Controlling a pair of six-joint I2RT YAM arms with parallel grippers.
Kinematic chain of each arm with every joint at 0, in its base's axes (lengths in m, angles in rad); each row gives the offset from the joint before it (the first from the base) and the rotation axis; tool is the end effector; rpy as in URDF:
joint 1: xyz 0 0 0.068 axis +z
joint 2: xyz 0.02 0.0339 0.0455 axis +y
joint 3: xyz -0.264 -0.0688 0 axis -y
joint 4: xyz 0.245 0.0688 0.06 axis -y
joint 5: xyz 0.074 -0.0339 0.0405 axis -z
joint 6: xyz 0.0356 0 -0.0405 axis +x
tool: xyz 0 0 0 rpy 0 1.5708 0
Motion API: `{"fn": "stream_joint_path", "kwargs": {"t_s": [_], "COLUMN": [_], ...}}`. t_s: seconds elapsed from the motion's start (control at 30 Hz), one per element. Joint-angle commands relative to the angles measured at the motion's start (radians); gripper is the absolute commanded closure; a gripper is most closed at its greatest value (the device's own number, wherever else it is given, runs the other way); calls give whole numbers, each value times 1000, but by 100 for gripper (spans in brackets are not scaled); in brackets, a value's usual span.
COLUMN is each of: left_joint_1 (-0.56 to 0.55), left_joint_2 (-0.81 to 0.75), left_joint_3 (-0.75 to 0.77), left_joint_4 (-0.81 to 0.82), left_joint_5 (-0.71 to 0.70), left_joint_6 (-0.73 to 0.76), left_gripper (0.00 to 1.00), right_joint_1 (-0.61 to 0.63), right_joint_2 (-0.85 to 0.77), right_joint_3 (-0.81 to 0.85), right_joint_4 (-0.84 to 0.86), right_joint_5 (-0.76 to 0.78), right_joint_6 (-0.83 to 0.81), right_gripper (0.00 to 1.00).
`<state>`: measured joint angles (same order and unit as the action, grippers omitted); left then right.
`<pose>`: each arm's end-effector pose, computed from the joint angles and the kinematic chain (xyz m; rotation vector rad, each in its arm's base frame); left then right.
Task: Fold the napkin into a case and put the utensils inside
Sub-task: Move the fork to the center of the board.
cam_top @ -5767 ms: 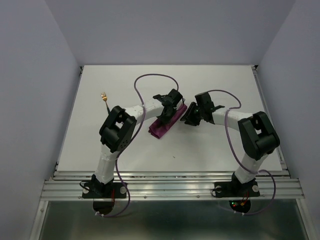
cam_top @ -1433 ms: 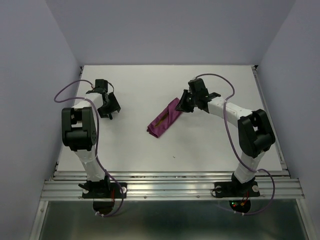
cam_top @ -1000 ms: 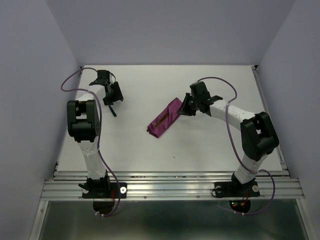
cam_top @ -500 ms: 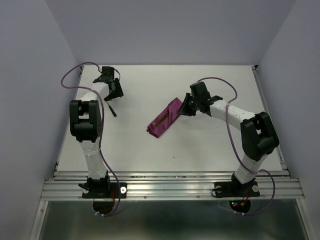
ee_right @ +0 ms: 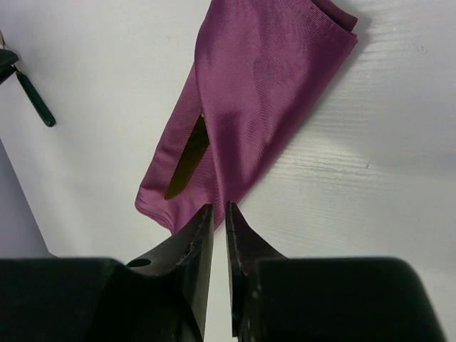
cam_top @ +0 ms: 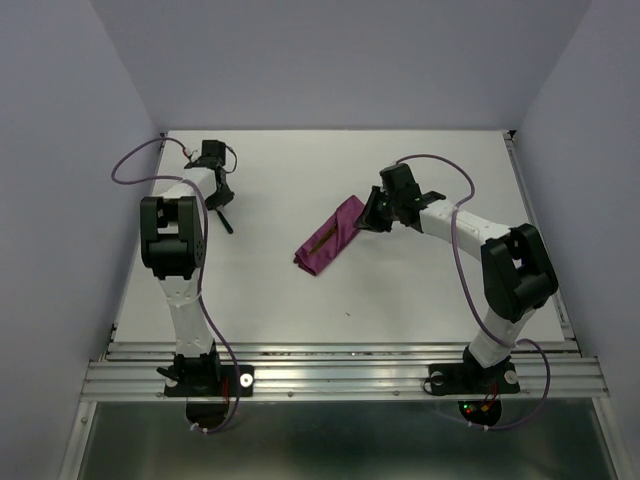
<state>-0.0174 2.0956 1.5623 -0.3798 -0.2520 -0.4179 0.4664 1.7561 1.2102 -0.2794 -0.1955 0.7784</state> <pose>0.4602 0.0009 0.1832 -0.5901 2.3757 0.1223 0.3390 0.1784 0.2170 0.2978 2.5191 0.7798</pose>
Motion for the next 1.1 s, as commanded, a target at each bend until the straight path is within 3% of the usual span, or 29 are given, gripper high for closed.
{"fn": "stream_joint_path", "kwargs": {"t_s": [0.0,0.3,0.73,0.87,1.07], "left_joint_1": [8,8,-62,-128,-202], "left_joint_2": [1,-51,-253,-321,-393], "left_joint_3": [-33,-197,-467,-521,-574], "left_joint_4": [-11,64,168,167,176], "left_joint_5": [-15,40,140,122,148], "left_joint_6": [-62,-127,-277,-341,-407], "left_gripper": [62,73,75,72,57], "right_joint_1": [8,8,8,8,8], "right_joint_2": [-3,-21,-49,-66,-89], "right_joint_3": [14,11,-5,-21,-41], "right_joint_4": [19,17,17,17,17], "right_joint_5": [-7,-5,-12,-7,-7], "right_joint_6": [-4,-7,-7,-7,-10], "right_gripper": [82,82,82,81,81]}}
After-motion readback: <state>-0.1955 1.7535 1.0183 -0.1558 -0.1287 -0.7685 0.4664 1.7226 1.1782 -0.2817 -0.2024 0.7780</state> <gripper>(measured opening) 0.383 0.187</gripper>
